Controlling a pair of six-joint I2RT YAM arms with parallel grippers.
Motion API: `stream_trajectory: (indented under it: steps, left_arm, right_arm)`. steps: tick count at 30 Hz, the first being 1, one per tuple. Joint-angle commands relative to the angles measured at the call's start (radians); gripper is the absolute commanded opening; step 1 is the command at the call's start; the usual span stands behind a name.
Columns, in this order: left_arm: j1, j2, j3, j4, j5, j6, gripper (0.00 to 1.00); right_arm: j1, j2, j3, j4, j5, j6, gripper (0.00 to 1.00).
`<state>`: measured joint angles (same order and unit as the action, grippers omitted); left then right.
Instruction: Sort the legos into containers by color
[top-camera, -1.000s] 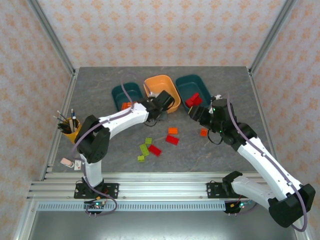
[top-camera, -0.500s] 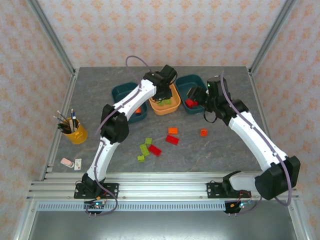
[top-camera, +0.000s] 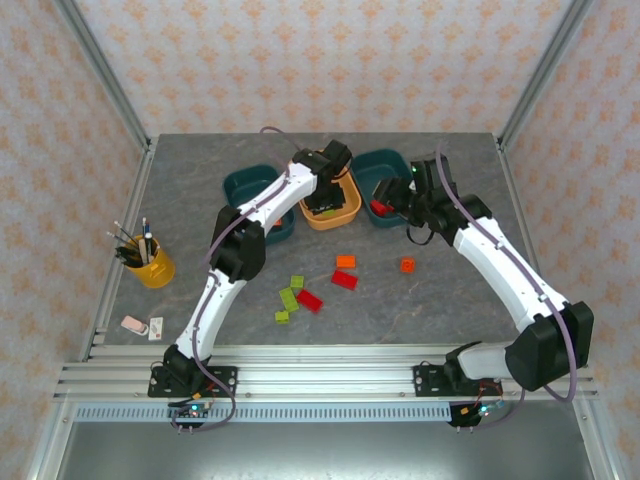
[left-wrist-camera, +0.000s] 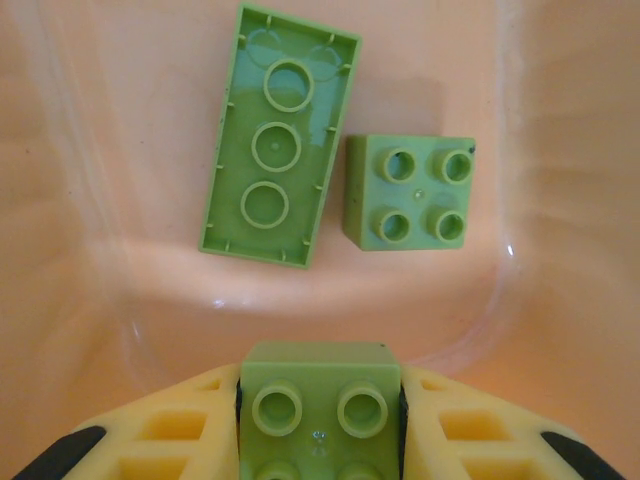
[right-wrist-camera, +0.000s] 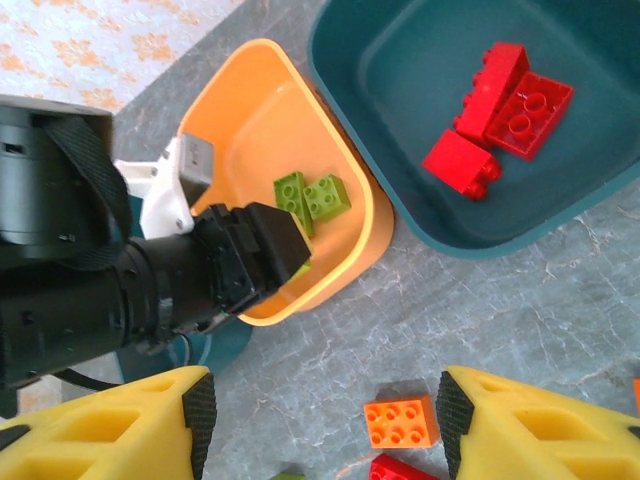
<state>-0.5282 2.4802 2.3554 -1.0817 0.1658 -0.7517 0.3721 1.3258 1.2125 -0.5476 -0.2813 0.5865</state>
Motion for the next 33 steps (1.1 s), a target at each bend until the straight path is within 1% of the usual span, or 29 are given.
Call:
stream_trajectory:
  steps: [1,3,5,8,11,17,21,23,27,30,33]
  left_arm:
    - [-0.001,0.025,0.029,-0.002,0.034,0.000,0.35]
    - [-0.002,0.034,0.028,0.008,0.061,0.002,0.38]
    - [-0.002,0.039,0.028,0.017,0.075,0.010,0.42]
    - [0.000,0.032,0.036,0.004,0.059,0.021,0.52]
    - [0.000,0.003,0.038,-0.006,0.031,0.027,0.60]
    - [0.000,-0.102,0.035,-0.019,-0.033,0.019,0.65]
    - [-0.001,-0.216,0.006,-0.018,-0.081,0.019,0.70]
    - [-0.002,-0.301,-0.064,0.010,-0.092,0.020,0.72]
    - [-0.001,-0.524,-0.316,0.136,-0.096,0.036,0.78]
    - [-0.002,-0.682,-0.501,0.193,-0.098,0.038,0.79]
    - [-0.004,-0.812,-0.671,0.210,-0.095,0.032,0.79]
  right_arm:
    - [-0.001,-0.027,-0.014,-0.018,-0.006,0.007,0.62]
    - [-0.001,-0.025,-0.014,-0.018,-0.006,0.007,0.62]
    - [-0.001,-0.022,-0.014,-0.016,-0.007,0.009,0.62]
    - [-0.001,-0.017,-0.014,-0.015,-0.007,0.013,0.62]
    - [-0.001,-0.017,-0.016,-0.017,-0.006,0.010,0.62]
    - [0.000,-0.020,-0.007,-0.051,0.025,-0.019,0.62]
    - [0.000,-0.023,-0.003,-0.143,0.092,-0.034,0.61]
    - [-0.001,-0.028,-0.013,-0.182,0.107,-0.035,0.61]
    - [-0.001,-0.066,-0.060,-0.204,0.120,-0.024,0.61]
    - [-0.001,-0.093,-0.083,-0.224,0.132,-0.020,0.61]
    - [0.002,-0.102,-0.092,-0.243,0.110,-0.035,0.61]
